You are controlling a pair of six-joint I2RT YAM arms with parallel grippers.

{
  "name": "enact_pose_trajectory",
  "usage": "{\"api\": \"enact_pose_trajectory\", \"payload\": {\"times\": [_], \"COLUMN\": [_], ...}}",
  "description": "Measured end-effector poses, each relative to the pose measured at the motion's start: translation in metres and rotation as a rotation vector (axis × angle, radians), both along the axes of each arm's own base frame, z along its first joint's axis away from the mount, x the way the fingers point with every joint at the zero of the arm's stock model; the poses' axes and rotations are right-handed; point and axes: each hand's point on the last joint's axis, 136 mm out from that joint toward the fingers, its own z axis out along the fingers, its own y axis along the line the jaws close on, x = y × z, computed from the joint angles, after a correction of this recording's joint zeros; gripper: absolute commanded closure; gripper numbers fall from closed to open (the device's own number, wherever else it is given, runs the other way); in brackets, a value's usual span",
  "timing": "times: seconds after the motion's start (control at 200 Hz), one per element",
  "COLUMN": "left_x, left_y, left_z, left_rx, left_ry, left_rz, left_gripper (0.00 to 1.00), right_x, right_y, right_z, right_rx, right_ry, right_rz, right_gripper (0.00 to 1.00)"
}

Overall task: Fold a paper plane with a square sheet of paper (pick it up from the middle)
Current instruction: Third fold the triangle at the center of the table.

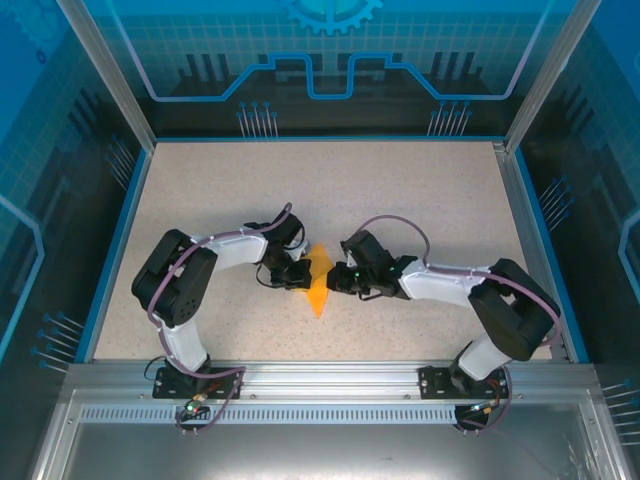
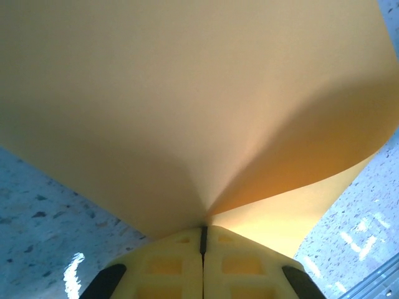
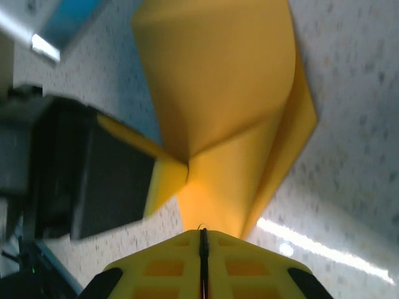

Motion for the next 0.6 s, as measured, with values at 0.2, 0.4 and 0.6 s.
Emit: {"api": "enact_pose_trajectory", "payload": {"times": [0.2, 0.4, 0.6], "left_x": [0.0, 0.0, 0.0], "left_y": [0.0, 0.0, 0.0], "left_z": [-0.001, -0.001, -0.001], "left_rx": [0.011, 0.015, 0.016], "left_ry": [-0.007, -0.009, -0.01], "left_rz": [-0.006, -0.007, -0.008], "left_gripper": [0.94, 0.94, 0.94], "right_x": [0.022, 0.024, 0.024], "right_y": [0.006, 0.013, 0.012], "right_z": [-0.011, -0.021, -0.026], "right_rx": [0.001, 0.005, -0.009], "right_ry": [0.012, 0.031, 0.045], "right_rz": [-0.005, 0.012, 0.011], "right_gripper": [0.91, 0.91, 0.91]}}
